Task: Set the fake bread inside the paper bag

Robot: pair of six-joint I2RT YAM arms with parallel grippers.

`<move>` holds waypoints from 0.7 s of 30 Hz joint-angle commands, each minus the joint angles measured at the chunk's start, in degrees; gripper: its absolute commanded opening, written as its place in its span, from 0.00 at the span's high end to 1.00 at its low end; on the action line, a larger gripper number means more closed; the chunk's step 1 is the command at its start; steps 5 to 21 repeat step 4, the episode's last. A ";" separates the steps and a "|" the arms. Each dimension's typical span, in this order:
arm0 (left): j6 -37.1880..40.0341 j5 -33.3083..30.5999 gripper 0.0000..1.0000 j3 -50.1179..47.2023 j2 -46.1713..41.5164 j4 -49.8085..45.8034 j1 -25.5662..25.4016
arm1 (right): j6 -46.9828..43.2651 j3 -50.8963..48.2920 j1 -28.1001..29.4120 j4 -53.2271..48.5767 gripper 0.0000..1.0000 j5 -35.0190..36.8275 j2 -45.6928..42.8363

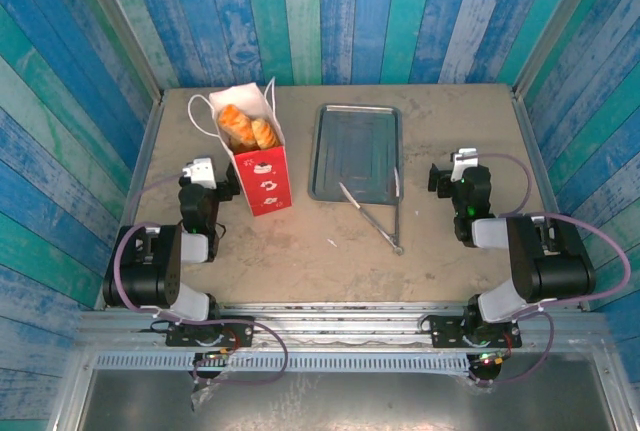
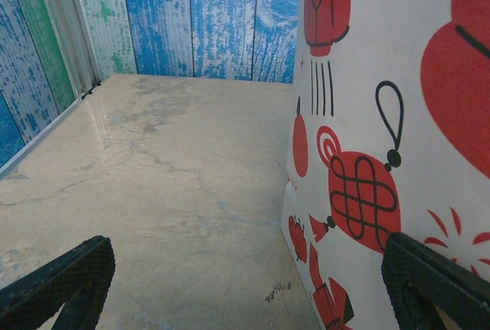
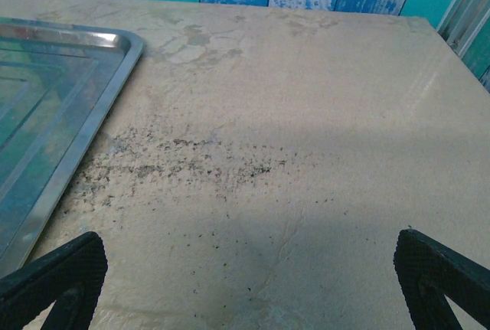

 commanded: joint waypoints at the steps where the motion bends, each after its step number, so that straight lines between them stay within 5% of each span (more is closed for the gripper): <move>1: 1.19 1.19 0.06 0.95 1.41 -0.09 -0.27 | -0.39 0.46 -0.28 -0.50 0.00 -0.37 -0.54; 21: 1.23 1.22 0.06 1.03 1.44 -0.08 -0.29 | -0.42 0.46 -0.30 -0.48 0.00 -0.37 -0.54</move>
